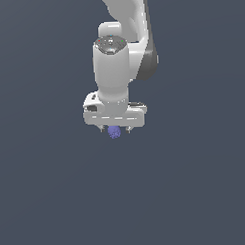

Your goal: Pick up the object and move it to a goal position.

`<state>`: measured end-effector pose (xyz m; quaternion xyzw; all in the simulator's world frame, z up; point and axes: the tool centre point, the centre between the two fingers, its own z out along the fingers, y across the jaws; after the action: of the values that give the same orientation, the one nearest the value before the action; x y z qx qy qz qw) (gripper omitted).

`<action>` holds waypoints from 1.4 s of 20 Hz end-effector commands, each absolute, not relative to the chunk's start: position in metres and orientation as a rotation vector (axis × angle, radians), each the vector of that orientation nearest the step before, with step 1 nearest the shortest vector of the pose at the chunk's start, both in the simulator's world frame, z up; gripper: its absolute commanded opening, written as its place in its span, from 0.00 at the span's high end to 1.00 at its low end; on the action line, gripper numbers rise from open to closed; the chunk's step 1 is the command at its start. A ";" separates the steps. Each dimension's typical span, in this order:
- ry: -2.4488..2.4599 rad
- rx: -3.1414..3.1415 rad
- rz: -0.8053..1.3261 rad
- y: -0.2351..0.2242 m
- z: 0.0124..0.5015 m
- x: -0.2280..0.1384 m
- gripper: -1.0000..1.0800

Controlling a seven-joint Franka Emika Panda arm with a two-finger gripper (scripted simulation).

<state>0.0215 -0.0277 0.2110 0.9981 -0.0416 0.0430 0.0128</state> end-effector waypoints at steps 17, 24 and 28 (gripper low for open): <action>-0.793 3.042 0.082 -0.031 0.164 -0.016 0.04; -1.106 2.949 0.056 -0.034 0.144 -0.036 0.04; -1.280 2.879 0.042 -0.036 0.133 -0.048 0.04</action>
<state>-0.0435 -0.0353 0.1369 0.9228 -0.3849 0.0149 -0.0045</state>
